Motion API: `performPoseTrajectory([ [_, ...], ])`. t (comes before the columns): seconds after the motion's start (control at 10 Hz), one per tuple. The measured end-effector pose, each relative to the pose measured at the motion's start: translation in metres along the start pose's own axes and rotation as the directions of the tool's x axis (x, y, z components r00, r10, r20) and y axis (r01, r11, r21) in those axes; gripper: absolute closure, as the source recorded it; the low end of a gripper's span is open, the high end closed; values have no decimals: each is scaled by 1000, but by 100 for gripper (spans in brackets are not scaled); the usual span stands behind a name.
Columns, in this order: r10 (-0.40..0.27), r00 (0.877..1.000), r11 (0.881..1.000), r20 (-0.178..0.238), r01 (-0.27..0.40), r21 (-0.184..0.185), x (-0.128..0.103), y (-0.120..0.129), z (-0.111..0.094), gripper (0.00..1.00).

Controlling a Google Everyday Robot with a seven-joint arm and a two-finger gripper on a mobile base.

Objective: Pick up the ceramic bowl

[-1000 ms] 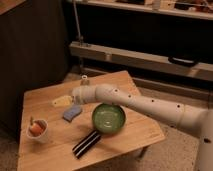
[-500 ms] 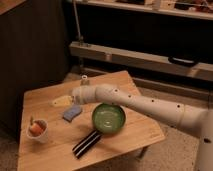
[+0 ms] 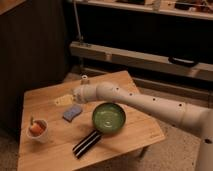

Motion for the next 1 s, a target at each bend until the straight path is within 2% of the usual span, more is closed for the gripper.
performPoseTrajectory([
  [0.2,11,998,1000,-65,-10,20,8,-36,-24,20],
  [0.4,30,985,998,-169,-21,54,29,-90,-62,20],
  [0.6,53,960,995,-275,-26,101,56,-128,-101,20],
  [0.7,68,939,991,-337,-24,130,74,-146,-119,20],
  [1.0,112,891,984,-439,-37,176,111,-166,-143,20],
])
